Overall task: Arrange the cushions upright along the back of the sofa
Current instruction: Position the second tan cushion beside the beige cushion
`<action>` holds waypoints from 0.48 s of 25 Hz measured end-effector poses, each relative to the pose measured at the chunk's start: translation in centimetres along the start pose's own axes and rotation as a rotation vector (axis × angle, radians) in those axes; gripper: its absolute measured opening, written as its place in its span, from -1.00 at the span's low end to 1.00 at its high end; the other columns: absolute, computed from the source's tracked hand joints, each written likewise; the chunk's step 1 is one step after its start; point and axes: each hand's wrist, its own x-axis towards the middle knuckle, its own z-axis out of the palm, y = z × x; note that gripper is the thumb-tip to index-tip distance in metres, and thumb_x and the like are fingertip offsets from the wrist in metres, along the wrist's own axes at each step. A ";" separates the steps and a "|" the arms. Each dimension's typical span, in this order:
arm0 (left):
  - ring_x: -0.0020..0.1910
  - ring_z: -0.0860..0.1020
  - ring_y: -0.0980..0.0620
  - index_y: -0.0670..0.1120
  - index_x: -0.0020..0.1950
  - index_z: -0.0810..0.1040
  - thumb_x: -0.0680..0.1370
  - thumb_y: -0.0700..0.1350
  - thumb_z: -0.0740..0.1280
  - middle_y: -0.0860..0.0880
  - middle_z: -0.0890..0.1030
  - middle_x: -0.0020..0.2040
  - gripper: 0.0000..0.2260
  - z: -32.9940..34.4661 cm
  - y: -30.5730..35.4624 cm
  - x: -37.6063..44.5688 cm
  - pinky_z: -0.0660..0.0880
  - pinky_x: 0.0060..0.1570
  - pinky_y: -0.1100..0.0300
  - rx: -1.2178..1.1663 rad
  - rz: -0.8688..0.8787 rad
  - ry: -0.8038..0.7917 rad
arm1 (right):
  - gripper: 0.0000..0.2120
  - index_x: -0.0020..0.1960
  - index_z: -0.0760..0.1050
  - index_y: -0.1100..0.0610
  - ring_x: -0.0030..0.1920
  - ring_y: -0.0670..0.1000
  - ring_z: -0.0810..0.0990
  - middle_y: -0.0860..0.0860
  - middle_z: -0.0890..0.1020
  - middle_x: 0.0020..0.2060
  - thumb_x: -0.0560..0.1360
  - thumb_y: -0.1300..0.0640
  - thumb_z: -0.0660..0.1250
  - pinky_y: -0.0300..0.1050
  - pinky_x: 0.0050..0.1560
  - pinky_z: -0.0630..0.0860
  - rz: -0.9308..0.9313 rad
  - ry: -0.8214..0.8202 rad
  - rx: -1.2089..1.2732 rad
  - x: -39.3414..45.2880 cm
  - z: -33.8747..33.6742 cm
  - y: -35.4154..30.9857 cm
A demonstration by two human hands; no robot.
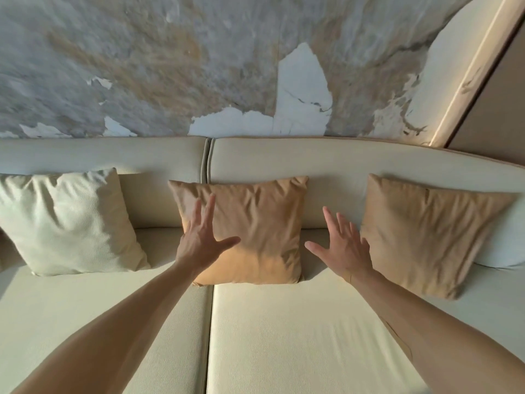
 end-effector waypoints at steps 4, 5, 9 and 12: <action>0.52 0.22 -0.20 0.27 0.57 -0.21 0.33 0.32 0.48 -0.03 -0.07 0.63 0.06 0.0 4.2 -2.1 0.39 0.28 -0.26 -0.028 0.027 -0.003 | -0.14 0.55 -0.26 -0.19 0.55 0.22 0.01 0.04 0.01 0.59 0.44 -0.47 0.06 0.31 0.41 0.16 -0.038 0.002 -0.072 -2.7 -2.5 2.7; 0.52 0.22 -0.20 0.28 0.56 -0.21 0.32 0.35 0.45 -0.03 -0.07 0.63 0.05 -0.3 5.3 -3.0 0.38 0.30 -0.29 -0.024 0.026 0.012 | -0.14 0.55 -0.28 -0.19 0.55 0.22 -0.01 0.04 -0.01 0.59 0.44 -0.48 0.04 0.31 0.42 0.13 -0.068 -0.001 -0.100 -3.6 -3.5 3.2; 0.56 0.13 -0.18 0.23 0.59 -0.17 0.30 0.45 0.35 -0.06 -0.06 0.63 0.04 -2.9 8.9 -6.8 0.25 0.39 -0.28 0.007 -0.005 0.063 | -0.16 0.53 -0.34 -0.22 0.57 0.22 -0.08 0.02 -0.08 0.60 0.43 -0.49 -0.03 0.32 0.45 0.05 -0.226 0.029 -0.192 -6.2 -8.2 3.9; 0.58 0.04 -0.11 0.23 0.59 -0.14 0.30 0.48 0.32 -0.04 -0.05 0.63 0.02 -6.6 11.3 -11.1 0.17 0.44 -0.18 0.076 -0.058 0.154 | -0.17 0.52 -0.36 -0.25 0.57 0.19 -0.17 0.00 -0.15 0.59 0.43 -0.50 -0.04 0.30 0.48 -0.04 -0.339 0.038 -0.181 -8.1 -12.6 2.7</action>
